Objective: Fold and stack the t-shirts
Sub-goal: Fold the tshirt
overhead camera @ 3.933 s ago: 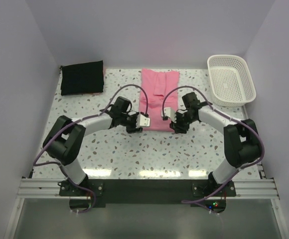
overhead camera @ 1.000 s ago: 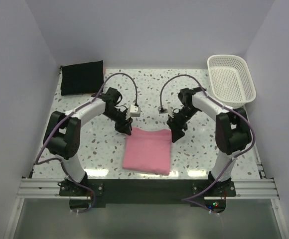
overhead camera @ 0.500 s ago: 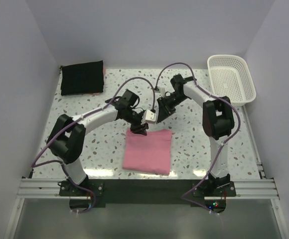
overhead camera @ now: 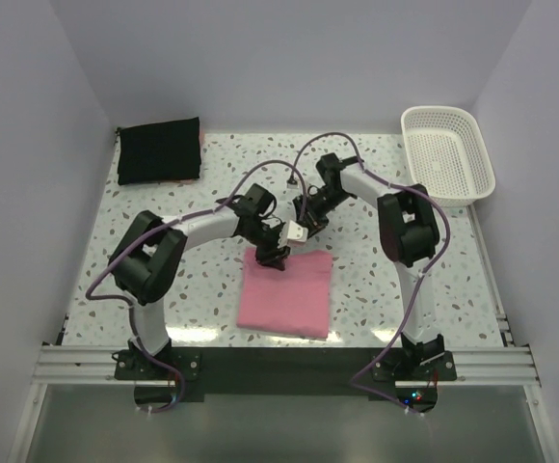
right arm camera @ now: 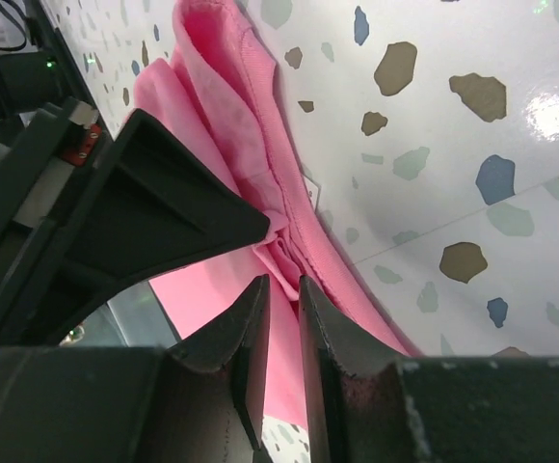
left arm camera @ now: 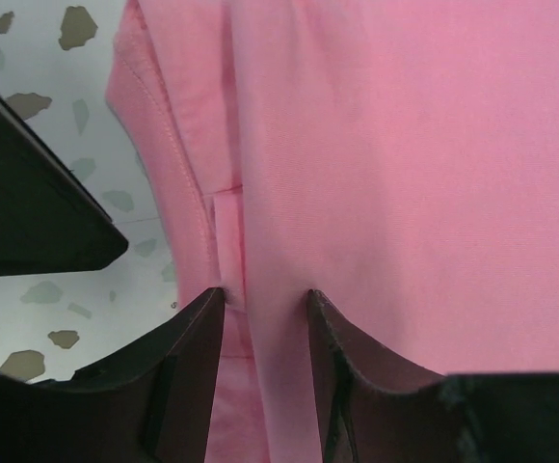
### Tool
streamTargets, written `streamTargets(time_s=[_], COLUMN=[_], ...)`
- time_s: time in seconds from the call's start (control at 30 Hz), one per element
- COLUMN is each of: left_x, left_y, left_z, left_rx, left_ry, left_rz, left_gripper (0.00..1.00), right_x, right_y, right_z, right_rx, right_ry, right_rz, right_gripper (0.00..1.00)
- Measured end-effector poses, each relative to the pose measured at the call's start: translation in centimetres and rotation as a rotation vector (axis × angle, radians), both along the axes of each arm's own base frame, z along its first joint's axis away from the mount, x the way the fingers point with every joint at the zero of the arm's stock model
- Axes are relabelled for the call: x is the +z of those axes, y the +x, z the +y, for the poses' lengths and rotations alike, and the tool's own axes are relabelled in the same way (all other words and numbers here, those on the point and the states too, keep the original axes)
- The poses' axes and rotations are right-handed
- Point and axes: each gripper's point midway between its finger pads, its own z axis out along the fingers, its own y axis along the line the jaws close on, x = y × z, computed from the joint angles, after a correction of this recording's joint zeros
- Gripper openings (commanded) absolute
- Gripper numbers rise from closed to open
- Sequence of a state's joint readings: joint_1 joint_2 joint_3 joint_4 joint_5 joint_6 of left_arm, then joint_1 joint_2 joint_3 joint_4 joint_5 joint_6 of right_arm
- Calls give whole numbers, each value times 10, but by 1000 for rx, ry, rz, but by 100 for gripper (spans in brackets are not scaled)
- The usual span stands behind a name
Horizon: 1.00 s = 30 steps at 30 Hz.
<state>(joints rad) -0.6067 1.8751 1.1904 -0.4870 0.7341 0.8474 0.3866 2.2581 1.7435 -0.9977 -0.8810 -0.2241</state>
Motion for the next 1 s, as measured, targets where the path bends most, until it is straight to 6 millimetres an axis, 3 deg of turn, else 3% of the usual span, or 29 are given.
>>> streamTargets(time_s=[0.17,0.33,0.4,0.57,0.8,1.0], left_x=[-10,-11,-11,-2,8,7], left_y=[-6,-7,-9,-10,-10,-10], left_z=[2,2,4,9,13,12], left_rx=[-4,-5,-3,16,28,26], left_ry=[18,13,15,16,11,15], left_rz=[25,14,5,-32,-72,-76], left_gripper=[32,43,43,42,30,44], right_x=[2,2,2,2,4,6], right_y=[1,-7,-10,-17,-16,-16], right_z=[1,7,9,12,14,16], right_rx=[3,28,43,68,76,88], right_ry=[2,0,0,-1,3,6], right_rz=[-4,-1,-1,1,-8,-19], right_gripper=[20,19,19,19,19,19])
